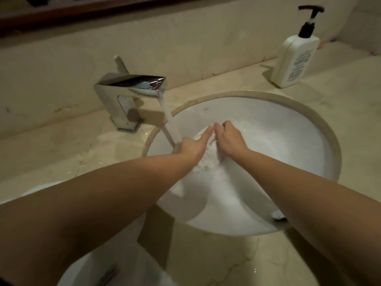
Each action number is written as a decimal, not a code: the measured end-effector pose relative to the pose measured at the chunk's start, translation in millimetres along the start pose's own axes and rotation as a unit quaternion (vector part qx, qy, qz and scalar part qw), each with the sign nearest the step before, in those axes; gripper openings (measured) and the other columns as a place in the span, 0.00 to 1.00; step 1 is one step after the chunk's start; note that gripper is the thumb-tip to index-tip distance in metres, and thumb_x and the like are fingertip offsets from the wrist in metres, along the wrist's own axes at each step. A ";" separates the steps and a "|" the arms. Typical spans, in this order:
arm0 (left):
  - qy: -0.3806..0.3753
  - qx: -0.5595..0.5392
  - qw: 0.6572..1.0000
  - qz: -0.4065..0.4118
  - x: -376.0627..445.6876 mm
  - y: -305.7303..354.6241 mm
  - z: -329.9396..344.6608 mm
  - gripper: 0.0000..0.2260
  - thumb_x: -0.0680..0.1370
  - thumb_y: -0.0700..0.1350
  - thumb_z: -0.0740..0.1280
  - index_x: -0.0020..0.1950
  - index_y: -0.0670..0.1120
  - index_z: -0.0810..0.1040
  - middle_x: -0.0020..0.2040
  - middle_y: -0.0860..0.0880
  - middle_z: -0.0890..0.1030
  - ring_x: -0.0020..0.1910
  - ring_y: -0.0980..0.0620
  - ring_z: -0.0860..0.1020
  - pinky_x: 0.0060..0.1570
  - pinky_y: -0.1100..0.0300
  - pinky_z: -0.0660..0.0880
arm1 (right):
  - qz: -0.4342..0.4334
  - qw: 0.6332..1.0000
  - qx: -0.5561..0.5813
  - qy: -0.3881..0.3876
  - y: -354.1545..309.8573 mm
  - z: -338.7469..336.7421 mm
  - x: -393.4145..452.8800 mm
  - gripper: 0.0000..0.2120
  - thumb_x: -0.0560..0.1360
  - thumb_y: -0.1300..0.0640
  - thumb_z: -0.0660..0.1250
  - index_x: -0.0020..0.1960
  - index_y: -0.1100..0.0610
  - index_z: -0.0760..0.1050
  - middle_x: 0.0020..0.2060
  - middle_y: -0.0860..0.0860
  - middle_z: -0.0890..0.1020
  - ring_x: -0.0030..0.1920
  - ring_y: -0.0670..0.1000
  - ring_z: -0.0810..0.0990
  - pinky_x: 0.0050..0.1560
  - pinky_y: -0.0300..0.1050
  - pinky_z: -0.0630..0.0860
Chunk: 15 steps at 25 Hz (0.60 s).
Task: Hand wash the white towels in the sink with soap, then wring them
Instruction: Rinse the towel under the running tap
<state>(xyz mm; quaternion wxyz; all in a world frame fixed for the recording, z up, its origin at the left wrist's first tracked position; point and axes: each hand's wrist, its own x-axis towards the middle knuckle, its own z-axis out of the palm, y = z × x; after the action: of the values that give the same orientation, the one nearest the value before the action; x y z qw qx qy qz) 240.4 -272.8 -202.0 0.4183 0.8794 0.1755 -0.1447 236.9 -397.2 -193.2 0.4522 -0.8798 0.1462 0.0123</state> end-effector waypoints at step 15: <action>0.016 -0.027 0.998 0.051 -4.6 -14.3 -13.5 0.39 0.75 0.74 0.58 0.73 0.44 0.70 0.67 0.42 0.78 0.66 0.38 0.76 0.68 0.45 0.71 | 0.008 0.994 0.099 -0.042 7.2 17.0 -5.0 0.17 0.83 0.46 0.58 0.66 0.56 0.72 0.54 0.51 0.79 0.51 0.52 0.78 0.50 0.44 0.70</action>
<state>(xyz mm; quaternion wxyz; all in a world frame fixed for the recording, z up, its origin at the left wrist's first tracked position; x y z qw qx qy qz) 231.6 -254.6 -201.7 0.4457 0.8780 0.1407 -0.1037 232.1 -386.4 -208.1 0.5422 -0.8284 0.1350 0.0385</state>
